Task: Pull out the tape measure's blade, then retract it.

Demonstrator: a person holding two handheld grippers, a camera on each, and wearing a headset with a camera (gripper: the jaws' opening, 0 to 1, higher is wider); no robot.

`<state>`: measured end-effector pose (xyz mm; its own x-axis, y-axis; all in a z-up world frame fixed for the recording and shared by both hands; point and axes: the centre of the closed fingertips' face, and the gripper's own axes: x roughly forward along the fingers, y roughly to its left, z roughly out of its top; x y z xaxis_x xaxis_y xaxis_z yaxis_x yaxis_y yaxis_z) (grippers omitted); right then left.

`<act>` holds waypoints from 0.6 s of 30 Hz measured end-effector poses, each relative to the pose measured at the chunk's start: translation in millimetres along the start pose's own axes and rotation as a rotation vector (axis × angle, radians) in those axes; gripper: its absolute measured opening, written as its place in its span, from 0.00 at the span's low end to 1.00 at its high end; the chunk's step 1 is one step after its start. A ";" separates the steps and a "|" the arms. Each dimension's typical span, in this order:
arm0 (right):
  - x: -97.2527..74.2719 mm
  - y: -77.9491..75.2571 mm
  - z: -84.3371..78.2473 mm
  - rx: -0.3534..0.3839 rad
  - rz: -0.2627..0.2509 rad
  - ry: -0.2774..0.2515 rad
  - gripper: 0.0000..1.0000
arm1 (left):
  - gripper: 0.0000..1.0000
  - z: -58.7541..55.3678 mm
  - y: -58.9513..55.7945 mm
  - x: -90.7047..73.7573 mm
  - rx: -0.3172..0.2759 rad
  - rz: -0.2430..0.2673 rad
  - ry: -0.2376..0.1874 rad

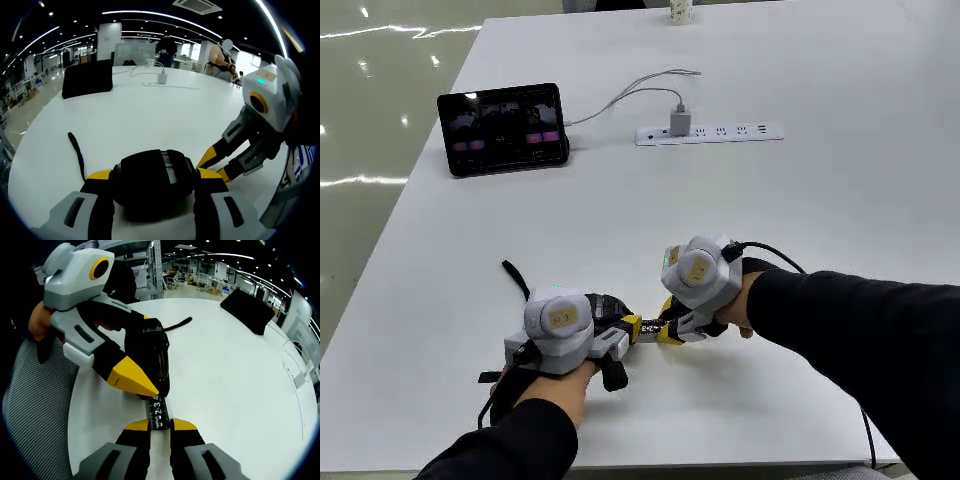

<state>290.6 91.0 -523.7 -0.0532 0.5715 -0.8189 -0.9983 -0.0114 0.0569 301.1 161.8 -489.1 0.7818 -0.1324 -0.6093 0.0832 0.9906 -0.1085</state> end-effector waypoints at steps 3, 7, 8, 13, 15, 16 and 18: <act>0.5 0.4 1.3 -0.007 -0.002 -0.004 0.11 | 0.59 0.1 0.0 0.0 0.000 0.000 -0.001; 1.7 0.9 3.2 0.001 0.002 -0.008 0.11 | 0.59 0.2 0.1 0.0 0.000 0.000 -0.001; 2.2 1.2 3.8 0.001 0.002 -0.011 0.11 | 0.59 0.2 0.0 0.0 -0.001 -0.001 -0.001; 3.5 1.9 6.0 -0.003 0.006 -0.015 0.11 | 0.59 0.2 0.0 -0.2 -0.003 -0.001 0.000; 4.1 2.0 6.9 -0.004 0.007 -0.017 0.11 | 0.59 0.3 0.2 -0.2 -0.003 -0.001 0.000; 4.3 2.3 7.4 -0.003 0.007 -0.019 0.11 | 0.59 0.3 0.2 -0.2 -0.004 -0.001 0.000; 4.5 2.5 8.2 0.010 0.009 -0.024 0.11 | 0.59 0.4 0.2 -0.2 -0.004 -0.001 -0.001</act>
<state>288.0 100.2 -522.6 -0.0611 0.5911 -0.8043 -0.9975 -0.0087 0.0694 301.1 162.1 -488.7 0.7821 -0.1336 -0.6087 0.0815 0.9903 -0.1127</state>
